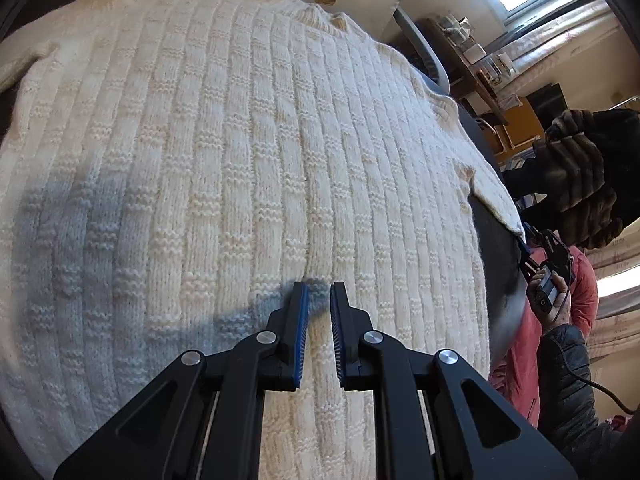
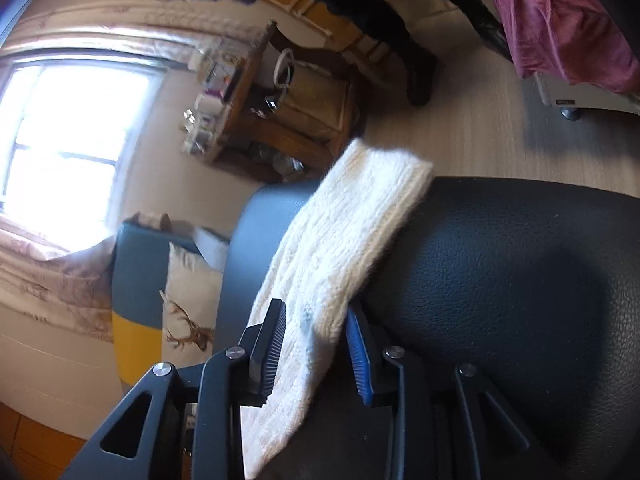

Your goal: Fold clothes

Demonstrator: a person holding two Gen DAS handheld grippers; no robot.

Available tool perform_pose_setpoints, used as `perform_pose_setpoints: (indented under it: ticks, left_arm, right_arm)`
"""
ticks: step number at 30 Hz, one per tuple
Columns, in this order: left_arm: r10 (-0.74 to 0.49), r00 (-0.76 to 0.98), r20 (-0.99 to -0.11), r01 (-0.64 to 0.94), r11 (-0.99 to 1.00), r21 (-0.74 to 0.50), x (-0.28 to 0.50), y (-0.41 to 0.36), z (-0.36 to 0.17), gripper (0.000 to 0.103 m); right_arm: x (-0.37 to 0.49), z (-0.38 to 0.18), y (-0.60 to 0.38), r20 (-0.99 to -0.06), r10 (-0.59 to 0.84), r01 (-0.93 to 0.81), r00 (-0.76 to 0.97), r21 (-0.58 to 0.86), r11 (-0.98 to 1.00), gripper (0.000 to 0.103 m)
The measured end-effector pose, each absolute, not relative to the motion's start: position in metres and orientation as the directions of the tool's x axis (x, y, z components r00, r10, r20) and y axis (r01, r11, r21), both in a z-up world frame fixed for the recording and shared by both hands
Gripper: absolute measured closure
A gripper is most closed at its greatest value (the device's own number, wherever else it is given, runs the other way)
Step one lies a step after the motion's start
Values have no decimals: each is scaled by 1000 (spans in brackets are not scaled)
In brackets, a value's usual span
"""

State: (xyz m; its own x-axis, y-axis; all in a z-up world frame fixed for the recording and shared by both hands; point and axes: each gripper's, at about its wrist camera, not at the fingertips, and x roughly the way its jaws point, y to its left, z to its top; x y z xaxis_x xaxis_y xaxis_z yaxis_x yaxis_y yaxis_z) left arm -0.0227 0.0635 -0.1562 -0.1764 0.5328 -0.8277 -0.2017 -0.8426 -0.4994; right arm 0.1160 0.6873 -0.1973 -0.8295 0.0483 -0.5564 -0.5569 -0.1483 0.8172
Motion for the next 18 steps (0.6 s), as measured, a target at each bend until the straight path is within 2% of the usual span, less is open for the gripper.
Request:
perform_pose_setpoints:
  ticks: [3, 6, 10, 12, 14, 18]
  left_arm:
    - [521, -178, -835, -203, -849, -487, -23, 66, -156, 91]
    - [509, -181, -841, -205, -856, -474, -22, 69, -155, 91]
    - [503, -180, -845, -205, -859, -468, -23, 70, -155, 91]
    - [502, -179, -846, -205, -860, -467, -23, 70, -155, 91]
    - [501, -179, -847, -204, -861, -466, -23, 70, -155, 91]
    - [502, -179, -846, -202, -860, -468, -24, 69, -155, 91]
  right_arm:
    - [111, -199, 693, -556, 2, -551, -831, 823, -136, 72]
    - [111, -208, 695, -509, -22, -505, -860, 857, -102, 75]
    - [111, -216, 698, -493, -51, -488, -868, 868, -92, 87]
    - [113, -219, 698, -487, -51, -483, -872, 872, -79, 89]
    - [116, -220, 697, -485, -48, -482, -873, 874, -64, 94]
    - [120, -216, 691, -452, 11, -452, -892, 891, -40, 96]
